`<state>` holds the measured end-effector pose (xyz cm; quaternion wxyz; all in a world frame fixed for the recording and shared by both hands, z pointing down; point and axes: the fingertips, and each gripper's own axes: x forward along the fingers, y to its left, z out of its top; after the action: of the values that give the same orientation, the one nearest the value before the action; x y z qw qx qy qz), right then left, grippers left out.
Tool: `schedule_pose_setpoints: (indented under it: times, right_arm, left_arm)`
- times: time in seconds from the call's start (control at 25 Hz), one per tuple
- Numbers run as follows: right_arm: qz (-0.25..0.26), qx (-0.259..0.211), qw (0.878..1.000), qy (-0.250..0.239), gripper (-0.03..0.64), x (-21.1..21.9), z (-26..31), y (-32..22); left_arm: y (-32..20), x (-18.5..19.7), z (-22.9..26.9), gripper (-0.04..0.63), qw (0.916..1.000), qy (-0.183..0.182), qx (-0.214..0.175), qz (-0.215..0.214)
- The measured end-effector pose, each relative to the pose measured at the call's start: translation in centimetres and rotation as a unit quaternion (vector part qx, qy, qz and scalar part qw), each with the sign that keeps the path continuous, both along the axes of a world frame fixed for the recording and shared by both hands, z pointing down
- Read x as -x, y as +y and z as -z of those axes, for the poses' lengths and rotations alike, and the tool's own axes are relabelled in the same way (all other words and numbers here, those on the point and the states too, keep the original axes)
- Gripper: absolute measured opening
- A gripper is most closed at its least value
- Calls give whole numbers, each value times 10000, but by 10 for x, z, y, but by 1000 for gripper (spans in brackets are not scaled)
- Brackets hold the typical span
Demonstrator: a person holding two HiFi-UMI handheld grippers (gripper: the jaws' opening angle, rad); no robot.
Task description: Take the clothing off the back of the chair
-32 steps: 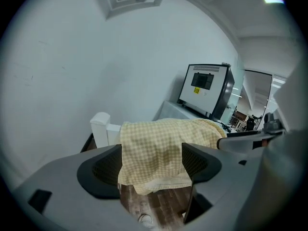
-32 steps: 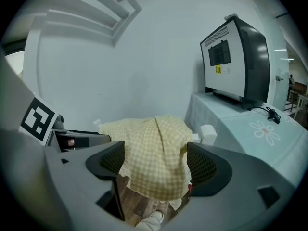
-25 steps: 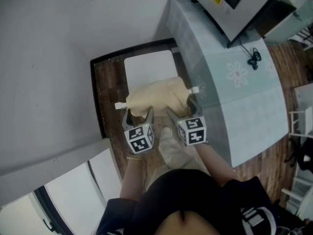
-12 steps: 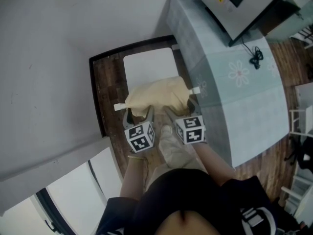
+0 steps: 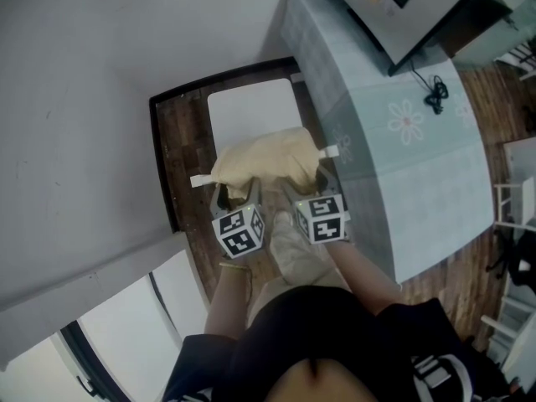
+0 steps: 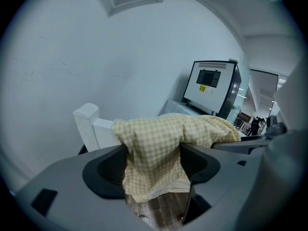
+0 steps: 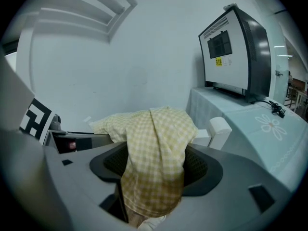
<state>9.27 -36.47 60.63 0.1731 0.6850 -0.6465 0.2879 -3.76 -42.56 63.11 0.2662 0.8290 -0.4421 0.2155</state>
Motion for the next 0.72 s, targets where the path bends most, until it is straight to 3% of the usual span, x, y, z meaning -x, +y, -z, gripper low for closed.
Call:
schedule_pose_setpoints:
  times: [0.28,0.52,0.72]
  right_arm:
    - [130,100,9999,-30,241,1,-1,3]
    - [251,164,9995,-87,178,6,3,3]
    - [247,153,9996,-61,167,4,5,10]
  left_arm:
    - [12,-22,4,180,9999,16,44,-140]
    - [16,-32,5,103,9995,-93,56,-291]
    - [22,-35,11,86,9991,-163,-37,-392]
